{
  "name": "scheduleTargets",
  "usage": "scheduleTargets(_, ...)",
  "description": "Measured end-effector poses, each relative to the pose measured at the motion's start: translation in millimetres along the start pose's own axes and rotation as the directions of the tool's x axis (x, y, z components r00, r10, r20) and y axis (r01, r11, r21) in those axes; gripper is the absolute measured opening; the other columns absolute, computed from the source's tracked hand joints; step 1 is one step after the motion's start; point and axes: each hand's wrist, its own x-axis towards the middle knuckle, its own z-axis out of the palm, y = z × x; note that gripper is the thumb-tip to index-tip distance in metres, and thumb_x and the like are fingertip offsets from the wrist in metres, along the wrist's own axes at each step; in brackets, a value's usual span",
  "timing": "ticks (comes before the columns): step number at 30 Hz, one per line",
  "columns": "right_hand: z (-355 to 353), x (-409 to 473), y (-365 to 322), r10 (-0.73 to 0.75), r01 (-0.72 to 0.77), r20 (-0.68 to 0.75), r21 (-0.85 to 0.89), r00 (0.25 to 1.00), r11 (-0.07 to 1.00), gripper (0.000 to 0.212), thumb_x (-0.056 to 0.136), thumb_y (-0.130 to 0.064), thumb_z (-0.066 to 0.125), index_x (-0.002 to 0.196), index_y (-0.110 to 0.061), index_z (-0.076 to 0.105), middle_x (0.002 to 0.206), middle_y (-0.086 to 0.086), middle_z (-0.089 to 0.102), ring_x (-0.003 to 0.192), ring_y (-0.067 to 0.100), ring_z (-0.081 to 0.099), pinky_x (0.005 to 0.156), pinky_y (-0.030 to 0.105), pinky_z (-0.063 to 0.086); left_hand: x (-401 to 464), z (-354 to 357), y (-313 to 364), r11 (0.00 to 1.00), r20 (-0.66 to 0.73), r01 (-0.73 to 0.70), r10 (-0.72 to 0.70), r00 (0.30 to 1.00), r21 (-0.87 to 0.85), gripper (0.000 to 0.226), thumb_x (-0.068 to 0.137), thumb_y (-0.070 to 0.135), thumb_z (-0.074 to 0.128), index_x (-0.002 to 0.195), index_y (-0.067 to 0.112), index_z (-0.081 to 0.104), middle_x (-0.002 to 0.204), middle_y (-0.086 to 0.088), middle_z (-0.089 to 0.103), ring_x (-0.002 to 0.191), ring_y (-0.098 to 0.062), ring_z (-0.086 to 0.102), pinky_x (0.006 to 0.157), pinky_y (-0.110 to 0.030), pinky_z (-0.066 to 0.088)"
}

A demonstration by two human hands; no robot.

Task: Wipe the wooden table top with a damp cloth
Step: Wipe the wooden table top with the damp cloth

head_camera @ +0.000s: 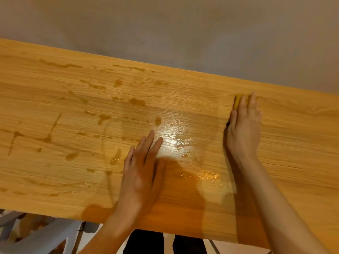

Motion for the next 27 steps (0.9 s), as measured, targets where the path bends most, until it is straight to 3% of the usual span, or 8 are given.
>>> scheduleTargets(6,58,5,-135,-0.185,0.185,0.047,0.023,0.982,0.983,0.049,0.108,-0.024,0.023,0.156,-0.015,0.014,0.165,0.007,0.004,0.153,0.025,-0.001,0.125,0.04,0.003,11,-46,-57,0.985,0.001,0.095,-0.096,0.995,0.146,0.056,0.104,0.04,0.03,0.157,0.024,0.026,0.168,0.008,0.011,0.156,-0.012,0.0,0.126,-0.034,-0.006)
scheduleTargets(10,58,14,-148,-0.453,0.455,0.156,0.026,0.878,0.89,0.049,0.108,-0.026,0.023,0.156,-0.019,0.016,0.165,0.001,0.006,0.153,0.02,0.002,0.125,0.037,0.002,12,-46,-70,0.982,0.022,0.052,-0.056,0.998,0.181,0.057,0.103,0.042,0.032,0.158,0.024,0.024,0.169,0.007,0.009,0.157,-0.015,0.001,0.126,-0.04,-0.002)
scheduleTargets(12,48,29,-112,-0.35,0.355,0.088,-0.045,0.933,0.934,0.048,0.107,-0.022,0.027,0.155,-0.018,0.022,0.165,0.004,0.01,0.153,0.021,0.007,0.124,0.039,0.004,13,-42,-73,0.98,0.0,0.042,-0.043,0.999,0.195,0.057,0.103,0.04,0.033,0.157,0.022,0.027,0.168,0.004,0.012,0.157,-0.018,0.004,0.126,-0.041,0.0)
scheduleTargets(15,33,40,-74,-0.005,0.003,-0.03,-0.063,1.0,0.998,0.049,0.106,-0.02,0.029,0.154,-0.01,0.025,0.164,0.01,0.01,0.152,0.027,0.009,0.124,0.043,0.008,11,-35,-79,0.938,-0.021,0.021,-0.015,1.0,0.347,0.058,0.103,0.04,0.033,0.156,0.018,0.029,0.168,-0.004,0.016,0.156,-0.025,0.013,0.125,-0.047,0.01)
scheduleTargets(18,48,41,-116,0.09,-0.09,-0.076,0.005,0.993,0.996,0.049,0.106,-0.019,0.027,0.154,-0.01,0.024,0.164,0.011,0.008,0.152,0.028,0.008,0.124,0.04,0.007,13,-34,-81,0.931,-0.044,0.006,0.011,0.999,0.364,0.057,0.103,0.037,0.034,0.155,0.015,0.032,0.166,-0.008,0.02,0.154,-0.028,0.018,0.122,-0.052,0.017)
scheduleTargets(23,98,14,-226,-0.309,0.309,0.045,0.015,0.95,0.951,0.05,0.106,-0.015,0.031,0.155,-0.014,0.019,0.165,0.007,0.008,0.153,0.025,0.004,0.124,0.038,0.003,14,-35,-81,0.929,-0.062,0.016,0.007,0.998,0.37,0.056,0.103,0.036,0.031,0.154,0.014,0.033,0.166,-0.009,0.022,0.154,-0.029,0.02,0.12,-0.054,0.021)
scheduleTargets(25,91,9,-229,-0.486,0.481,0.166,0.072,0.858,0.874,0.049,0.107,-0.021,0.028,0.155,-0.016,0.02,0.165,0.004,0.009,0.153,0.022,0.004,0.124,0.036,0.003,12,-34,-80,0.931,-0.06,0.013,0.009,0.998,0.364,0.056,0.103,0.037,0.031,0.155,0.015,0.033,0.166,-0.008,0.021,0.154,-0.028,0.018,0.121,-0.054,0.021)
scheduleTargets(27,75,23,-196,-0.517,0.513,0.171,0.071,0.839,0.855,0.048,0.107,-0.022,0.029,0.155,-0.018,0.022,0.164,0.003,0.011,0.152,0.021,0.008,0.123,0.037,0.005,12,-34,-80,0.941,-0.065,0.007,0.016,0.998,0.338,0.056,0.103,0.037,0.032,0.155,0.015,0.033,0.166,-0.007,0.021,0.155,-0.027,0.017,0.122,-0.052,0.018)
